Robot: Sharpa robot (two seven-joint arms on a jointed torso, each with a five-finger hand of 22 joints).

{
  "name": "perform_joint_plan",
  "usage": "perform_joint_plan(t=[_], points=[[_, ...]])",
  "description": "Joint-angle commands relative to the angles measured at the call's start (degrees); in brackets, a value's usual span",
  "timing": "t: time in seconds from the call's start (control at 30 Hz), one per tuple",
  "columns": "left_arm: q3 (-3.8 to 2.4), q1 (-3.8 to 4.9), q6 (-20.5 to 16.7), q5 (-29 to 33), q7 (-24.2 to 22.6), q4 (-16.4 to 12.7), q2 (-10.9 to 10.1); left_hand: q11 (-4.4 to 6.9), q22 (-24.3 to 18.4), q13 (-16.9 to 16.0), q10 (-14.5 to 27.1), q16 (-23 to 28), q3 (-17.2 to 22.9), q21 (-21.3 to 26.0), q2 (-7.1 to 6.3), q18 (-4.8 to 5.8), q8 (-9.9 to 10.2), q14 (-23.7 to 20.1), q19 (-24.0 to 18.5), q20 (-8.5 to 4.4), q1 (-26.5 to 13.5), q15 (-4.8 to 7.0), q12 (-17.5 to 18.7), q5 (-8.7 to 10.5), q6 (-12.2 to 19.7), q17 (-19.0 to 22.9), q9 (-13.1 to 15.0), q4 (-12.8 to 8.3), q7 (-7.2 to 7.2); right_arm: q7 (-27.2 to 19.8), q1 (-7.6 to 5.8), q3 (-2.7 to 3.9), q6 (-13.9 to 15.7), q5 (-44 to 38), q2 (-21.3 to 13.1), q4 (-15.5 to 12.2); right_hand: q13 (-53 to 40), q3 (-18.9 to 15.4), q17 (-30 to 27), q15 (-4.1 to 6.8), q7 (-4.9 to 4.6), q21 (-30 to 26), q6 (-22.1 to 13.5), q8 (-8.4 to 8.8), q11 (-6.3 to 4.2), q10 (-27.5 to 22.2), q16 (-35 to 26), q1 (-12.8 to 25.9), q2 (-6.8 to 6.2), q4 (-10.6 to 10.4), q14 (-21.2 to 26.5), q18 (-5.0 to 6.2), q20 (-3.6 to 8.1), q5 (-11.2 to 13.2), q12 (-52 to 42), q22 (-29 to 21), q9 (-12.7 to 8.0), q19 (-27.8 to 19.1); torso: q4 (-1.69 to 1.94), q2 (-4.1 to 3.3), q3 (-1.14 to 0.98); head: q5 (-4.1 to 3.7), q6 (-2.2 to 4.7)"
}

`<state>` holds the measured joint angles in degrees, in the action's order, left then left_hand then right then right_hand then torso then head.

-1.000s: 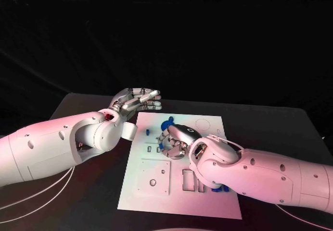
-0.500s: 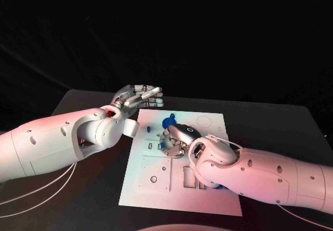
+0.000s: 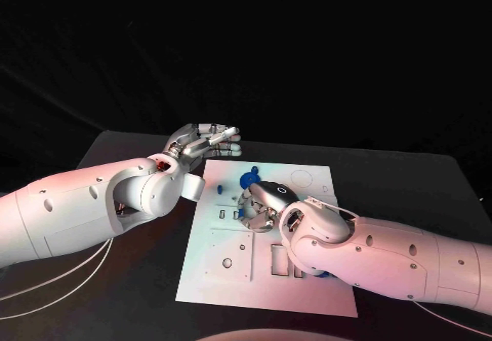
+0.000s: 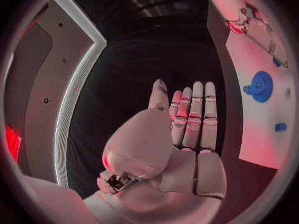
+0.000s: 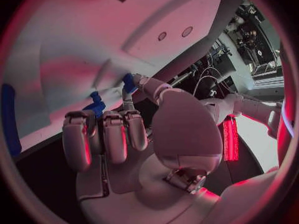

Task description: Assemble the parts on the task board

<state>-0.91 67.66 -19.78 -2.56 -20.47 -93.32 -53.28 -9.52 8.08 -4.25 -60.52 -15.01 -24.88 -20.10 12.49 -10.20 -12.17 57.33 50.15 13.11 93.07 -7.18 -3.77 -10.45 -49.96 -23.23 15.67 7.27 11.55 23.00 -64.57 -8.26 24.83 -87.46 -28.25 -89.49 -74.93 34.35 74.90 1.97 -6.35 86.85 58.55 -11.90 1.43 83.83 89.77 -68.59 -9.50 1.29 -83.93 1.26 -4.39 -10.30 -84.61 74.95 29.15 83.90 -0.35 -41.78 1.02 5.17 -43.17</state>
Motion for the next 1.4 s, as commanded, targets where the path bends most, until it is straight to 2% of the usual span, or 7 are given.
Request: perform_joint_plan(t=[0.03, 0.37, 0.8, 1.4], points=[[-0.05, 0.09, 1.1, 0.1, -0.2, -0.1, 0.1, 0.0, 0.0, 0.0, 0.2, 0.3, -0.5, -0.3, 0.38, -0.03, 0.2, -0.5, -0.3, -0.02, 0.4, 0.11, 0.0, -0.08, 0.2, -0.1, 0.1, -0.2, -0.07, 0.6, 0.22, -0.15, -0.7, -1.0, 0.0, 0.3, -8.7, -0.2, 15.1, 0.5, 1.02, -0.3, 0.9, -0.29, -0.39, 1.1, 0.2, 0.5, -0.27, -0.1, -6.1, -0.18, 0.43, 0.3, 0.3, 12.5, 3.5, 3.4, 0.02, 0.0, 0.01, -0.14, 0.07], [-0.05, 0.09, 1.0, 0.1, -0.1, -0.1, 0.1, -0.01, -0.1, 0.0, 0.2, 0.4, -0.6, -0.3, 0.46, -0.01, 0.2, -0.6, -0.4, 0.0, 0.4, 0.07, 0.0, -0.03, 0.2, -0.1, 0.1, -0.2, -0.05, 0.2, 0.23, -0.18, -0.9, -0.4, -0.1, 0.8, -8.4, -0.2, 15.1, 0.44, 0.86, -0.4, 0.4, 0.03, -0.27, 0.8, 0.2, 0.9, -0.73, -0.2, -6.1, -0.15, 0.43, 0.8, 0.6, 12.5, 3.4, 3.3, -0.05, -0.02, 0.03, -0.25, 0.11], [-0.05, 0.09, 1.1, 0.1, -0.1, -0.1, 0.1, -0.03, -0.1, 0.0, 0.2, 0.4, -0.7, -0.2, 0.48, 0.01, 0.2, -0.7, -0.5, 0.02, 0.3, 0.04, 0.0, -0.01, 0.3, -0.2, 0.2, -0.1, -0.03, 0.0, 0.24, -0.2, -1.1, -0.4, 0.0, 1.0, -8.1, -0.4, 15.1, 0.36, 0.74, -0.5, 0.2, 0.21, -0.17, 0.5, 0.2, 1.3, -1.3, -0.2, -6.1, -0.11, 0.38, 1.1, 0.9, 12.4, 3.3, 3.2, 0.02, -0.05, 0.01, -0.23, 0.02], [-0.05, 0.09, 1.1, 0.1, 0.0, -0.1, 0.1, -0.03, -0.1, 0.0, 0.2, 0.4, -0.7, -0.2, 0.48, 0.01, 0.2, -0.7, -0.5, 0.02, 0.3, 0.04, 0.0, -0.01, 0.3, -0.2, 0.2, -0.1, -0.03, -0.7, 0.27, -0.24, -1.5, -0.4, 0.3, 1.8, -5.7, -0.6, 15.1, -0.17, -0.06, -1.2, -1.7, 1.5, 0.49, -1.6, 0.2, 2.2, -2.99, -0.3, -6.1, 0.07, -0.03, 1.0, 3.2, 12.0, 2.6, 2.7, 0.02, -0.05, 0.0, -0.25, -0.2]])
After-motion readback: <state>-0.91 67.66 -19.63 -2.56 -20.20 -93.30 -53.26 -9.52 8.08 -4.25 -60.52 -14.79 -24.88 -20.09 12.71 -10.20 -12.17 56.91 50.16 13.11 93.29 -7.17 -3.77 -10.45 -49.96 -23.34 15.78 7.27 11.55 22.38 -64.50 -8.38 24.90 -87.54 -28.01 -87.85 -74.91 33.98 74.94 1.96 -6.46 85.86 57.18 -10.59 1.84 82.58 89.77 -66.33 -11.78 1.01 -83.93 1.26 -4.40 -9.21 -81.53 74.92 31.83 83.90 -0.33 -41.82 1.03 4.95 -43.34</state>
